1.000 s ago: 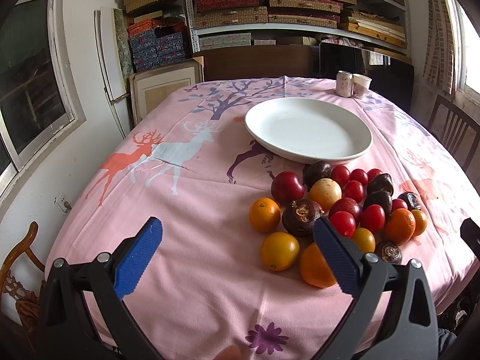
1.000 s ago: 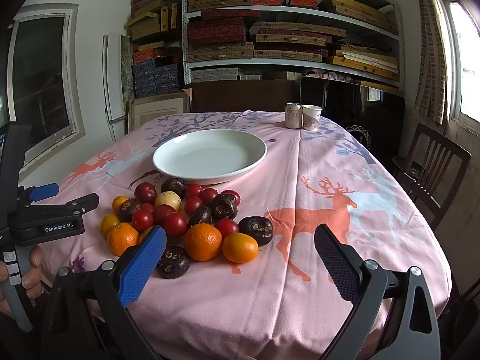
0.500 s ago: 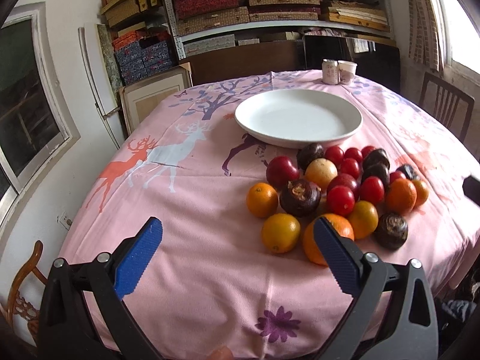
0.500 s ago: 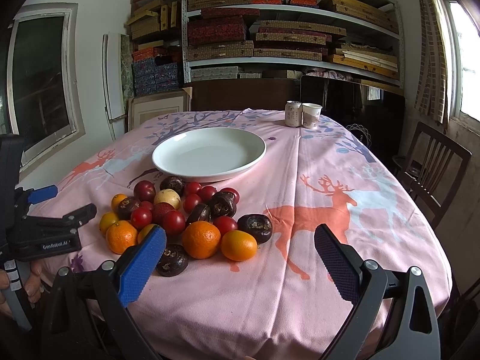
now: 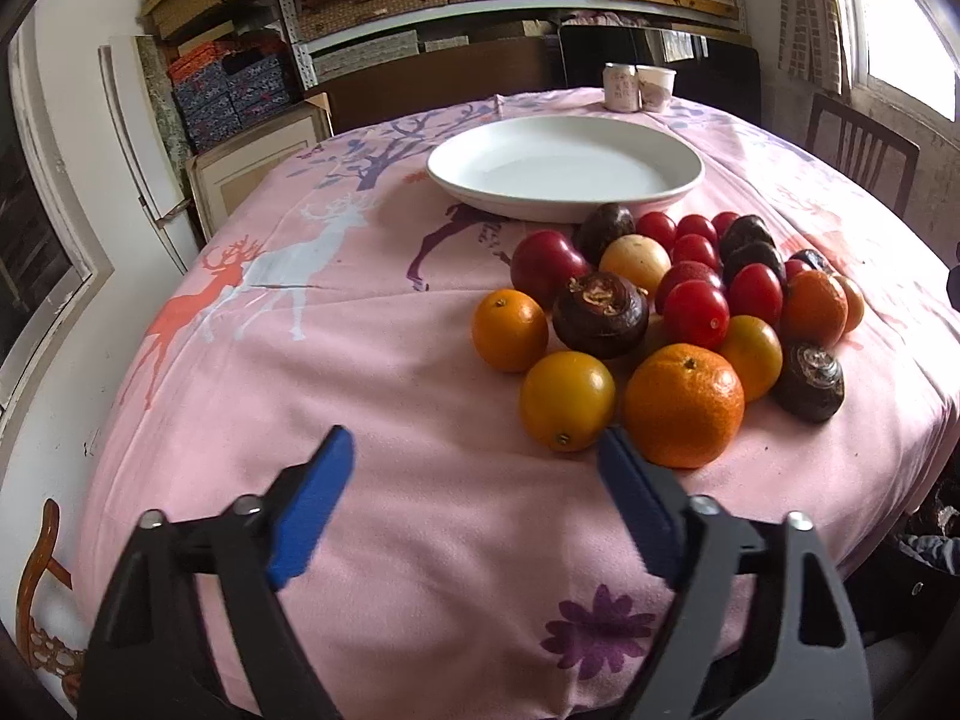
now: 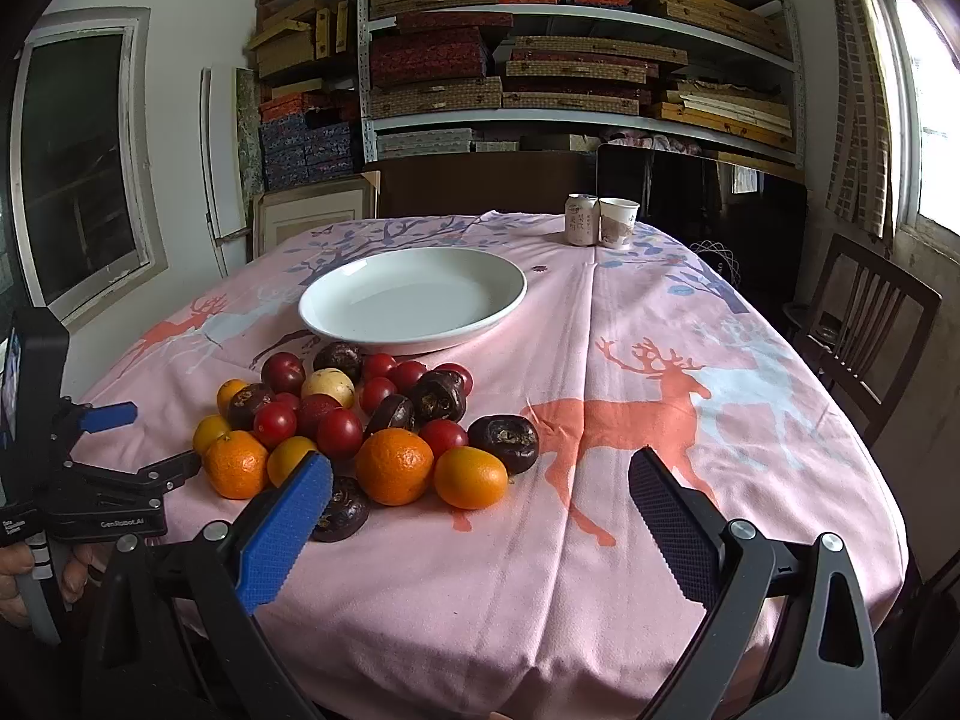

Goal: Organize fruits
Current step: 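Grasp a small orange with the left gripper while the right gripper grasps another orange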

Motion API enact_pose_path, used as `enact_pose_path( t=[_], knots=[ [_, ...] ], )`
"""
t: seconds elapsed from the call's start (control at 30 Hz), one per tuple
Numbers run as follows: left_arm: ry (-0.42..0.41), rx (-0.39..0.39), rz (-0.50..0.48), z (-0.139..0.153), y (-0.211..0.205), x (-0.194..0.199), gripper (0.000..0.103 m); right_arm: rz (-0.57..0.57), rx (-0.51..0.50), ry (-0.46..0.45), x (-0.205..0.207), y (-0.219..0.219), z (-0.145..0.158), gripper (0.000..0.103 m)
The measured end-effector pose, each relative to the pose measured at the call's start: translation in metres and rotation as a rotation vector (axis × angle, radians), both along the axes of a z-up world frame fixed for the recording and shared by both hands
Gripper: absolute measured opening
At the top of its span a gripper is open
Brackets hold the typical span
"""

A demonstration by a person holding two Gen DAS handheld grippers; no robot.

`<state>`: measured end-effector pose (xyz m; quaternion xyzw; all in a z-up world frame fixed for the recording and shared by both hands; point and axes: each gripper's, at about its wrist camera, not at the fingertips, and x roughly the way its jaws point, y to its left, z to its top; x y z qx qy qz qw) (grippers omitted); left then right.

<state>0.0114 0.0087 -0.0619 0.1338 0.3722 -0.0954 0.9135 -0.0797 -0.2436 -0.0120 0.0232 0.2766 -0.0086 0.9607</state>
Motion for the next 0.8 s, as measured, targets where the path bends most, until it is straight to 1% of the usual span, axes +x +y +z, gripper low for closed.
enact_pose_path(
  t=[0.03,0.07,0.1,0.17,0.33,0.37,0.4,0.43,0.53,0.6,0.67,0.7,0.73,0.77,0.8],
  knots=[
    [0.015,-0.003,-0.010,-0.002,0.000,0.003,0.069,-0.002,0.002,0.004,0.000,-0.001,-0.001,0.099],
    [0.017,-0.002,-0.023,-0.004,-0.002,0.006,0.062,-0.004,0.005,0.008,0.001,-0.002,-0.001,0.099],
    [0.012,0.004,-0.040,-0.006,-0.004,0.007,0.058,-0.006,0.010,0.013,0.001,-0.003,-0.002,0.099],
    [0.007,0.000,-0.072,-0.008,-0.008,0.010,0.056,-0.007,0.015,0.023,0.003,-0.005,-0.004,0.099],
    [0.014,-0.032,-0.098,-0.013,-0.006,0.020,0.057,-0.012,0.016,0.048,0.007,-0.008,-0.012,0.099],
    [0.009,-0.034,-0.101,-0.014,-0.006,0.021,0.055,-0.012,0.017,0.055,0.009,-0.009,-0.014,0.099],
    [0.003,-0.038,-0.113,-0.014,-0.006,0.021,0.044,-0.011,0.019,0.065,0.011,-0.010,-0.016,0.099],
    [0.017,-0.061,-0.144,-0.015,-0.008,0.020,0.034,-0.008,0.021,0.076,0.013,-0.010,-0.019,0.099],
    [-0.005,-0.050,-0.140,-0.016,-0.011,0.014,0.035,0.022,0.030,0.112,0.021,-0.009,-0.028,0.099],
    [0.009,-0.079,-0.149,-0.013,-0.008,0.011,0.035,0.047,0.023,0.124,0.027,-0.008,-0.033,0.093],
    [0.019,-0.096,-0.152,-0.011,-0.005,0.008,0.035,0.059,0.013,0.144,0.035,-0.008,-0.037,0.079],
    [0.019,-0.097,-0.148,-0.010,-0.004,0.007,0.035,0.064,0.023,0.159,0.040,-0.009,-0.040,0.075],
    [0.018,-0.099,-0.146,-0.010,-0.003,0.005,0.035,0.068,0.038,0.171,0.045,-0.010,-0.042,0.068],
    [0.017,-0.102,-0.144,-0.010,-0.002,0.005,0.035,0.070,0.050,0.182,0.050,-0.012,-0.045,0.063],
    [0.016,-0.104,-0.142,-0.010,-0.002,0.005,0.035,0.071,0.058,0.194,0.054,-0.012,-0.048,0.060]
  ],
)
